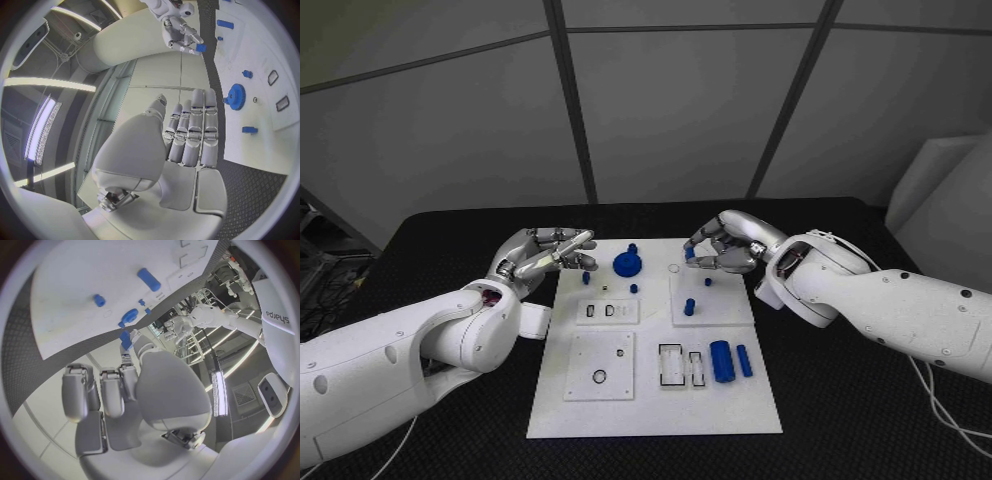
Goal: Assemble the parts on the task board
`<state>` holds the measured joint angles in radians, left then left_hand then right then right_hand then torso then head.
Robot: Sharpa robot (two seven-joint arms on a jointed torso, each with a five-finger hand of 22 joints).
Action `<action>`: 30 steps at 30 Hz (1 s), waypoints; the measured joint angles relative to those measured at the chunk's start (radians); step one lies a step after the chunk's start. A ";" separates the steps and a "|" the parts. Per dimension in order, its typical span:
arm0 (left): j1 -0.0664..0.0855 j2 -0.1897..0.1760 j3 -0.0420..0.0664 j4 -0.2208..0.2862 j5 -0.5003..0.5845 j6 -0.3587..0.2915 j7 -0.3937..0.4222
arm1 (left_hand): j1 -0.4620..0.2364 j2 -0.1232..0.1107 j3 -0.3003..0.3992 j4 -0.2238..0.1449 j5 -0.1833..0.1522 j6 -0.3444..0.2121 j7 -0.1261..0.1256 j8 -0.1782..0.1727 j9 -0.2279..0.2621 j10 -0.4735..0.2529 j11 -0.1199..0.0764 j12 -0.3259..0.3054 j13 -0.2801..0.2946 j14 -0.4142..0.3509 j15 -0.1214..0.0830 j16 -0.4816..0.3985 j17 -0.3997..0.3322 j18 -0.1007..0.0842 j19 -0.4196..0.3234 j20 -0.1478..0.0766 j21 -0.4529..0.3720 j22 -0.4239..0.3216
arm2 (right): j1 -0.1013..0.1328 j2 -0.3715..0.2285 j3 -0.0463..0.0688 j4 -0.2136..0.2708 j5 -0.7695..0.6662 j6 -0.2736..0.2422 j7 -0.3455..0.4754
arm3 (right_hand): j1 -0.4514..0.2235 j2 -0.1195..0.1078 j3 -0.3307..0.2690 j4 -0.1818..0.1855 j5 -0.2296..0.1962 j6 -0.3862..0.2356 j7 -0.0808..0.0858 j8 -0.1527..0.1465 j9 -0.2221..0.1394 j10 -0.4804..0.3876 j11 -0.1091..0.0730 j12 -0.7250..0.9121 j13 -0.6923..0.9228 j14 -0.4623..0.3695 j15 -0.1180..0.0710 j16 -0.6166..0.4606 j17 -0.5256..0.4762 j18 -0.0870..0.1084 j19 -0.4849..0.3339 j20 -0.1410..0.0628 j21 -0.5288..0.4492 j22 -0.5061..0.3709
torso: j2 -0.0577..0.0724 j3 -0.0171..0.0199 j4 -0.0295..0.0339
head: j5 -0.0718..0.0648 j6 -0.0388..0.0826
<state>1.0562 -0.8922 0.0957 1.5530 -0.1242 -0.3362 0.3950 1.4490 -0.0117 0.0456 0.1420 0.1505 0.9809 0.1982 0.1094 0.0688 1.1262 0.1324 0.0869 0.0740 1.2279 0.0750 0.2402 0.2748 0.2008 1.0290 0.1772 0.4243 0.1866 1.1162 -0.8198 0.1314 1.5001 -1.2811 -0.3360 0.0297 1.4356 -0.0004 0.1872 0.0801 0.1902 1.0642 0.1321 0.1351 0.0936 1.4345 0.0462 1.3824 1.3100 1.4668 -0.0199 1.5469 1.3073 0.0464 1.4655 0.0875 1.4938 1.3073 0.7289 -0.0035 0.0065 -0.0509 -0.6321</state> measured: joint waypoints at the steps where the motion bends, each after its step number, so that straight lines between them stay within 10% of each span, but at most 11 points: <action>1: 0.000 0.000 0.000 -0.003 0.000 0.000 0.000 | 0.000 0.000 0.000 0.000 0.000 0.000 0.000 0.000 0.000 0.000 0.000 0.000 0.000 0.000 0.000 0.000 0.000 0.000 0.000 0.000 0.000 0.000 | 0.000 0.011 0.000 0.009 -0.005 -0.001 -0.009 | 0.000 0.000 0.000 0.000 0.000 0.000 0.000 0.000 0.000 0.000 0.000 0.000 0.000 0.000 0.000 0.000 0.000 0.000 0.000 0.000 0.000 0.000 | -0.001 -0.0005 -0.0001 | 0.004 -0.001; 10: 0.001 -0.007 0.000 -0.029 0.000 0.000 0.000 | 0.000 0.000 0.000 0.000 0.000 0.000 0.000 0.000 0.000 0.000 0.000 0.000 0.000 0.000 0.000 0.000 0.000 0.000 0.000 0.000 0.000 0.000 | 0.002 0.139 -0.012 0.027 -0.071 -0.007 -0.090 | -0.003 0.002 0.000 0.000 0.000 -0.002 -0.002 -0.004 0.000 -0.002 -0.002 0.000 0.000 0.000 0.000 0.000 0.000 0.000 0.000 0.000 0.000 0.000 | -0.005 -0.0039 0.0033 | 0.032 -0.009; 22: 0.003 -0.009 0.000 -0.035 0.000 0.001 0.000 | 0.000 0.000 0.000 0.000 0.000 0.000 0.000 0.000 0.000 0.000 0.000 0.000 0.000 0.000 0.000 0.000 0.002 0.000 0.000 0.000 0.000 0.000 | -0.001 0.239 -0.082 -0.002 -0.139 0.001 -0.190 | -0.003 0.002 0.000 0.000 -0.002 -0.004 -0.004 -0.004 0.000 -0.004 -0.004 -0.004 0.000 0.000 0.000 0.000 0.000 0.000 0.000 0.000 0.000 0.000 | -0.006 -0.0066 0.0075 | 0.067 -0.020; 30: 0.003 -0.009 0.001 -0.036 0.000 0.004 0.000 | 0.000 0.000 0.000 0.000 0.000 0.000 0.000 0.000 0.000 0.000 0.000 0.000 0.000 0.000 0.000 0.000 0.002 0.000 0.000 0.000 0.000 0.000 | -0.009 0.271 -0.101 -0.019 -0.183 0.014 -0.222 | -0.003 0.002 -0.001 0.000 0.002 -0.005 -0.005 -0.004 0.000 -0.004 -0.004 -0.004 0.001 0.000 0.000 0.000 0.000 0.000 0.000 0.000 0.000 0.000 | -0.005 -0.0051 0.0052 | 0.082 -0.028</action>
<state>1.0592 -0.9017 0.0963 1.5165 -0.1243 -0.3320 0.3951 1.4490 -0.0117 0.0457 0.1419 0.1505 0.9809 0.1982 0.1094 0.0688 1.1263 0.1324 0.0870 0.0740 1.2279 0.0750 0.2402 0.2767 0.2008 1.0290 0.1772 0.4243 0.1866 1.1074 -0.5490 0.0308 1.4813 -1.4642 -0.3222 -0.1923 1.4327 0.0012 0.1866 0.0802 0.1917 1.0587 0.1267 0.1315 0.0936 1.4308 0.0426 1.3785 1.3106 1.4668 -0.0199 1.5469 1.3073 0.0464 1.4654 0.0875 1.4938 1.3073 0.7244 -0.0086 0.0117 0.0312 -0.6600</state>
